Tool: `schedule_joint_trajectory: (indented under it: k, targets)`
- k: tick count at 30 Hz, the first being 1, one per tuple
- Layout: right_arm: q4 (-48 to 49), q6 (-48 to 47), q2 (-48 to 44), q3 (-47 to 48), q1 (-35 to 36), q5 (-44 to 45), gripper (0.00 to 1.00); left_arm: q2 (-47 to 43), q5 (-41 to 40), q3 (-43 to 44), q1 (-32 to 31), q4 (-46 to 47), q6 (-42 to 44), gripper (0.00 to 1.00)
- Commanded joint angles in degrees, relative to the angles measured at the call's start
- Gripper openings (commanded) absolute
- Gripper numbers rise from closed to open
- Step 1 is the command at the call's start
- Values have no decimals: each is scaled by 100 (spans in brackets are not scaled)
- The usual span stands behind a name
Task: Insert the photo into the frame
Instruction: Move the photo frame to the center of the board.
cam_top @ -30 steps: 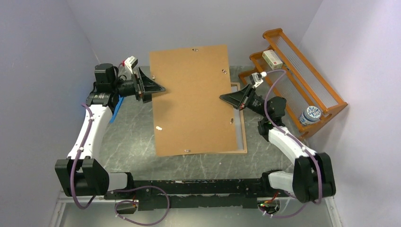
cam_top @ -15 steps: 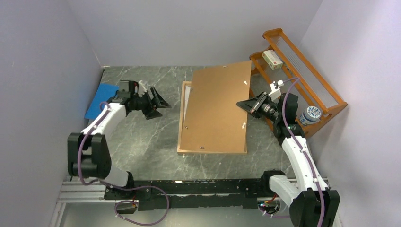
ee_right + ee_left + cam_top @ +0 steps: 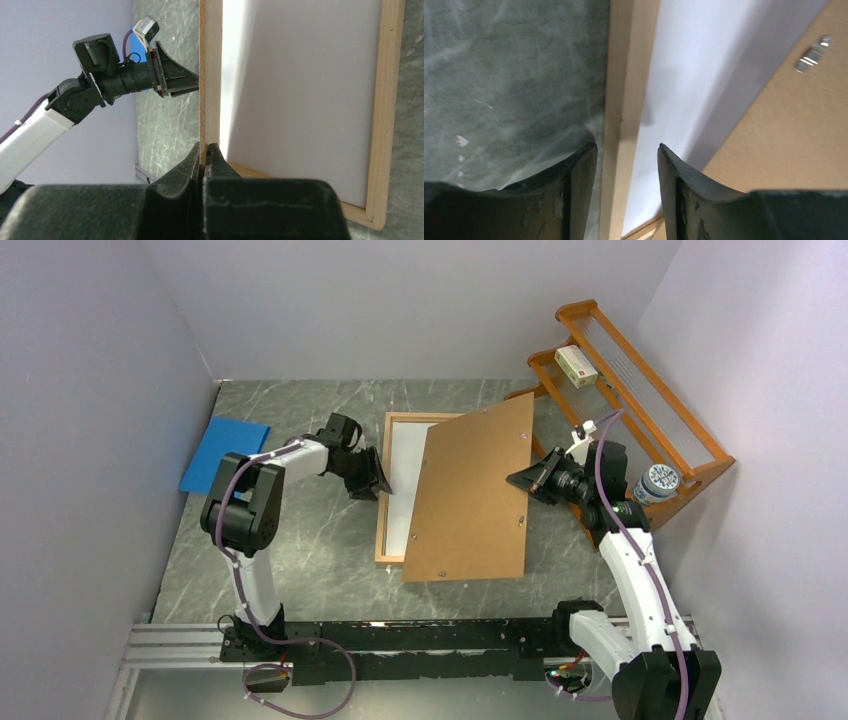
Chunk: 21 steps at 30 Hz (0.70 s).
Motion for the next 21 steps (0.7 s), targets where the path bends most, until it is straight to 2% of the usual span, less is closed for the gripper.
schedule_joint_trajectory:
  k: [1,5,10,17,21]
  targets:
    - [396,52,-194,311,-18,-133,0,71,-567,173,-35,127,209,48]
    - [539,146,-184,217,-21,-222,0,169,-575,97,-35,318,318,37]
    - [700,228,-117,189,-18,-432,0,263,-929,148,-31,-35,437,28]
    - [1331,542,165,46,-21,-949,0,91,-1224,-57,66,-400,399,25]
    - [2171,928,494,-229,-21,-1314,0,-332,-802,-603,350,-67,347,26]
